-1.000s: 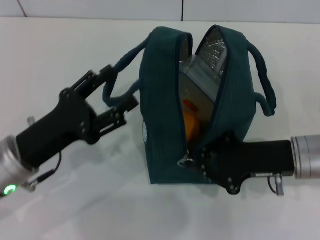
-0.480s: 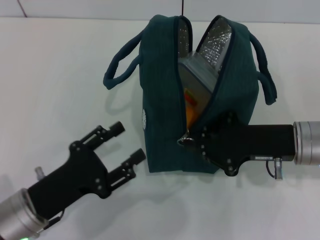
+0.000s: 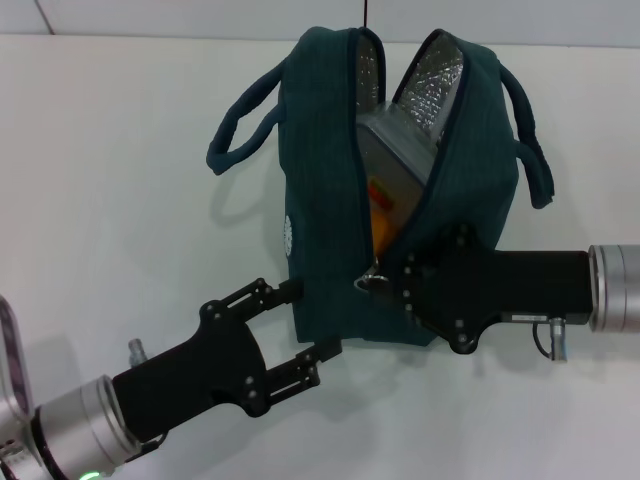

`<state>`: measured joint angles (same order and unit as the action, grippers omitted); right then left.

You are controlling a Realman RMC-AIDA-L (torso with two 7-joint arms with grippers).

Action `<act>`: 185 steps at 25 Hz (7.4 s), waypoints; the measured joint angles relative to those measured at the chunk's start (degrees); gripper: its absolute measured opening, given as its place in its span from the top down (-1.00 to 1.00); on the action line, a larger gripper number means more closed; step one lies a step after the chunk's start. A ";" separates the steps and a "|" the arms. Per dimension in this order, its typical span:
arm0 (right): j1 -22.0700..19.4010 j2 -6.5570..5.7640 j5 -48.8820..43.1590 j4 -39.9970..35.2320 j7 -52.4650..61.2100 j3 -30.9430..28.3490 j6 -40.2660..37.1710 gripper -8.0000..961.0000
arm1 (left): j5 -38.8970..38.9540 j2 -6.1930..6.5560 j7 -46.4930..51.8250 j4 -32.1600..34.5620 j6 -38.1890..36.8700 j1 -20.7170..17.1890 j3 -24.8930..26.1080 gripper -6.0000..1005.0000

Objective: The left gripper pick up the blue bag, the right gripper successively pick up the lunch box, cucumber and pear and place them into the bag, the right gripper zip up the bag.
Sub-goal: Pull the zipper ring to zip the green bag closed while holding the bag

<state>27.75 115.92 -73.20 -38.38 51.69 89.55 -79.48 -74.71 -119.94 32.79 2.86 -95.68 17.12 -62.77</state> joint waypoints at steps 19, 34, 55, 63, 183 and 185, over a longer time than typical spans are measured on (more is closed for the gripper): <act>-2.27 0.01 0.22 0.67 -0.01 0.00 -2.08 0.95 | 0.62 -0.58 -0.10 -1.78 5.75 3.55 0.30 0.24; -2.54 -0.18 6.20 4.48 2.66 -0.06 -3.92 0.95 | 0.57 -0.55 -4.68 -1.91 7.68 4.04 0.07 0.85; -2.98 0.26 27.31 9.11 -21.68 1.74 -12.10 0.95 | -0.09 -0.56 -6.76 -1.43 7.38 5.31 -4.26 0.88; -3.31 0.26 30.87 10.05 -27.36 5.75 -13.09 0.95 | 0.05 -0.56 -6.64 -1.18 3.19 5.54 -5.39 0.86; -1.70 0.26 50.56 17.50 -21.10 12.68 -11.83 0.95 | 17.53 -0.82 -5.30 -3.48 -2.83 9.19 -5.21 0.47; -1.34 0.26 50.53 17.56 -21.10 12.68 -11.83 0.95 | 17.18 -0.82 -5.64 -3.41 -2.77 9.22 -5.23 0.64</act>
<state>26.40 116.18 -22.68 -20.83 30.58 102.23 -91.30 -57.53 -120.76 27.15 -0.55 -98.45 26.34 -68.00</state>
